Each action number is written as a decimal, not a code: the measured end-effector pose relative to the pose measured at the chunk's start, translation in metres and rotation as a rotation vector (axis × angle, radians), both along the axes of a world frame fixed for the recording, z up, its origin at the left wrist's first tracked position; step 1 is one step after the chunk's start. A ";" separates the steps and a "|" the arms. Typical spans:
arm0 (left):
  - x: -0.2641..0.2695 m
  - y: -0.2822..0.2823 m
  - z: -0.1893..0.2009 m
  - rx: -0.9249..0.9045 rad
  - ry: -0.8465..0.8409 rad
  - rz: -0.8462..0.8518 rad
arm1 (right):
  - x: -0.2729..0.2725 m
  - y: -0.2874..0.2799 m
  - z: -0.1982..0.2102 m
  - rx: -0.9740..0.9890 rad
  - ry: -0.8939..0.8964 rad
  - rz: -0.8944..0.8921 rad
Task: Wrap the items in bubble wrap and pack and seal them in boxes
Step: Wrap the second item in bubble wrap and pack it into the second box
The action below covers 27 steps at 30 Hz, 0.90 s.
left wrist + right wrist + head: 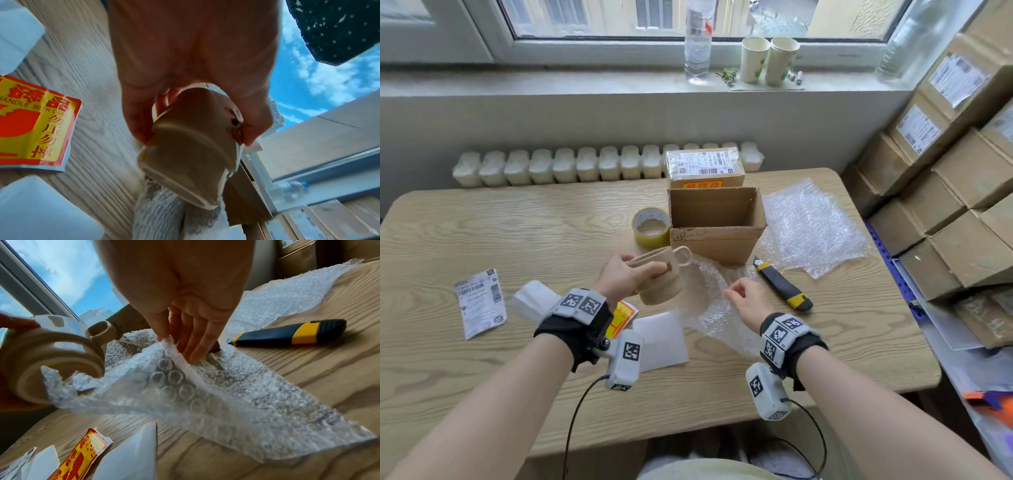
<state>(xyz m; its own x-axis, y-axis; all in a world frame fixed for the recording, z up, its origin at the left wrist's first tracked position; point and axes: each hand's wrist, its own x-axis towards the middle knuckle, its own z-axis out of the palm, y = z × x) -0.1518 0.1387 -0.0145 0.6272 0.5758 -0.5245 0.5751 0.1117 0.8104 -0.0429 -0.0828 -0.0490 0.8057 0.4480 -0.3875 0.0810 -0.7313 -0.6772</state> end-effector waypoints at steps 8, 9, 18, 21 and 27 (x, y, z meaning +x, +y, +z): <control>-0.002 -0.033 -0.001 -0.022 0.073 -0.103 | -0.011 -0.014 0.020 0.086 -0.009 0.030; -0.002 -0.035 -0.001 -0.023 0.080 -0.107 | -0.013 -0.014 0.020 0.111 -0.001 0.024; -0.010 -0.047 -0.003 -0.037 0.094 -0.127 | -0.036 -0.008 0.034 0.441 0.269 -0.018; -0.010 -0.050 -0.005 -0.092 0.057 -0.113 | -0.042 -0.004 0.034 0.480 0.313 -0.018; -0.009 -0.053 -0.010 -0.109 0.031 0.001 | -0.046 -0.001 0.028 0.528 0.399 -0.081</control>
